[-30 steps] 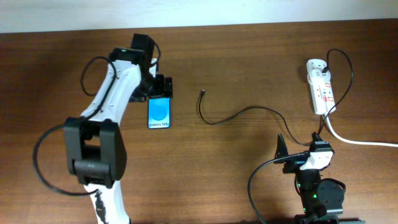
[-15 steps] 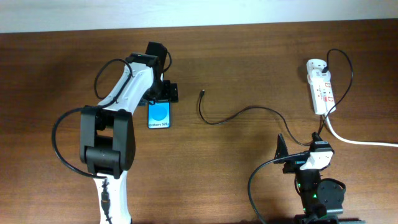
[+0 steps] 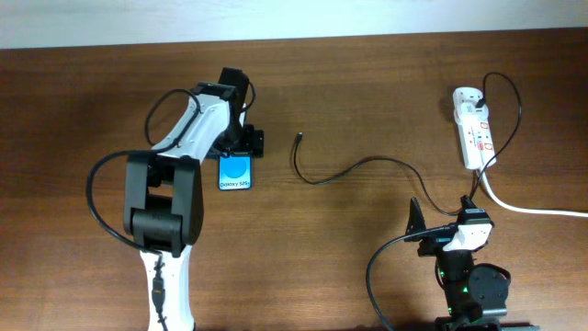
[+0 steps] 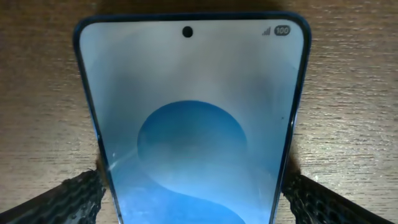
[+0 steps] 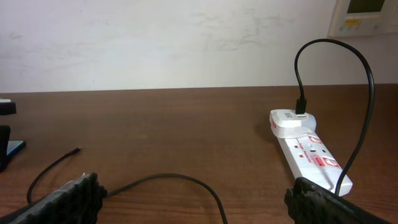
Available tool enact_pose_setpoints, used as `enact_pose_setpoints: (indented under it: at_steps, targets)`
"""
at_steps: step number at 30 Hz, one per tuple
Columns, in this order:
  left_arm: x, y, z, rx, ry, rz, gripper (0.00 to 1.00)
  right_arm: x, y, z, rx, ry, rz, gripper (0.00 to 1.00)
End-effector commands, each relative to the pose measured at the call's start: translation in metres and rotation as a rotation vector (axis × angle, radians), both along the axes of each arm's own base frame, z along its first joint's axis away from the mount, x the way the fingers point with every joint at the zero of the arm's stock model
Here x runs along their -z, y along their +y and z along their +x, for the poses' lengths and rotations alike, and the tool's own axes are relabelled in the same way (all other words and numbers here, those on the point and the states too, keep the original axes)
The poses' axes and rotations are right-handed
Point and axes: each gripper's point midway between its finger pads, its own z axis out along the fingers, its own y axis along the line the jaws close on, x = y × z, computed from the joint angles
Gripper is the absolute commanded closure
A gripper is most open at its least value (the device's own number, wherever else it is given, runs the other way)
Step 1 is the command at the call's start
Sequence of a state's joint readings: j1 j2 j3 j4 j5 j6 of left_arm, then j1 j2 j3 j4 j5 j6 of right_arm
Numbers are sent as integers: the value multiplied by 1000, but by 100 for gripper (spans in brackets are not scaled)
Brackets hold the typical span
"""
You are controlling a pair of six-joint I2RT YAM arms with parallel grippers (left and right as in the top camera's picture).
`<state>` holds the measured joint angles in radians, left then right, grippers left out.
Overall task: Plug charger to phone and switch on socket
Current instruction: 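Lower the left gripper and grasp the phone's top edge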
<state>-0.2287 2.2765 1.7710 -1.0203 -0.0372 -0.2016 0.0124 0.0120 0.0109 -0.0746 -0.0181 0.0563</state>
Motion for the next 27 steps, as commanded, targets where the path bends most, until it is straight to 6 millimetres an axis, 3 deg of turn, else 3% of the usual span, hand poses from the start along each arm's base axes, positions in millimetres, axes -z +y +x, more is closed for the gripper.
enact_pose_setpoints:
  at_steps: [1,5,8,9,20,27]
  targets:
    - [7,-1,2,17,4,-14,0,3,-3,0,14,5,3,2]
    - [11,-1,-1,16,13,-16,5,3,-3,0,14,5,3,2]
    - [10,-1,0,16,10,-16,21,3,-3,0,14,5,3,2]
    - [10,-2,0,16,9,-17,22,3,-3,0,14,5,3,2]
    - [6,-3,3,12,3,-22,22,3,-3,0,14,5,3,2]
    - [-23,-9,14,14,-15,-46,22,3,-3,0,14,5,3,2]
